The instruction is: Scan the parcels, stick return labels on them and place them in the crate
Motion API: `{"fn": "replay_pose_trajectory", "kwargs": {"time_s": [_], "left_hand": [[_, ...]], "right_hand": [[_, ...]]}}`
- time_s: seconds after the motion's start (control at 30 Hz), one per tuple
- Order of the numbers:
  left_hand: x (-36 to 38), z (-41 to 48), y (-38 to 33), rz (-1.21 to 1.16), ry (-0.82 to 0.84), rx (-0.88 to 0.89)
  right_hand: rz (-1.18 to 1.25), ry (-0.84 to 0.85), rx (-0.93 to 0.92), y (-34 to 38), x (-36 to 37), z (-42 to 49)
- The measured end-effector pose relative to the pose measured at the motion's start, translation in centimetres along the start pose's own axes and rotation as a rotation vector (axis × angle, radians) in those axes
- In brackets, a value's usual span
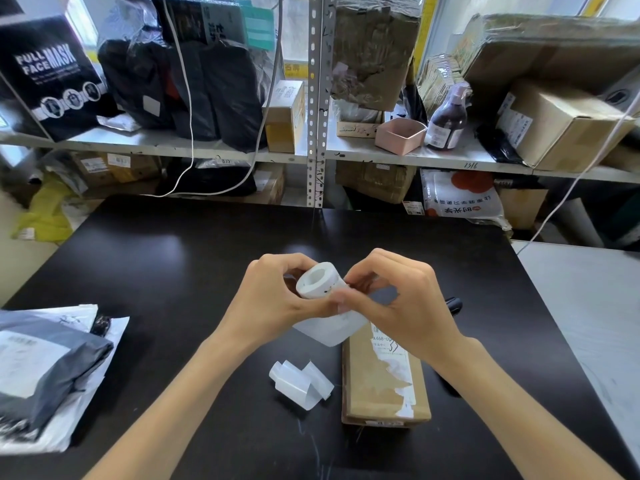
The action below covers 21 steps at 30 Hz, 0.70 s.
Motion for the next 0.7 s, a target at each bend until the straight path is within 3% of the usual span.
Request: {"fn": "replay_pose_trajectory", "kwargs": {"time_s": [0.27,0.47,0.57,0.7], "left_hand": [[0.0,0.1,0.3,-0.009,-0.006,-0.035],[-0.1,0.6,1.2,-0.251,0.185,-0.017],[-0.3,0.9,2.1,-0.283,0.298,0.002],[-0.1,1.8,4.6,0.015,0.322,-0.051]], "right_hand": [[-0.068,0.039,-0.025,-0.5,-0.2,0.2],[0.187,0.01,0.141,-1.2,-0.5,0.2],[0.198,0.008,0.208,-2.5,-1.0,0.3],[0.189,-0.138,0.411,-5.8,-1.6,-0.2]]}}
Point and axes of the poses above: each hand's wrist, its own z-axis towards the middle knuckle, its own x-axis out of the palm, y = z × x, the point moved 1 cm from there along z, towards the middle knuckle, and after that the axes turned 15 degrees about y, right-handed, at the moved point
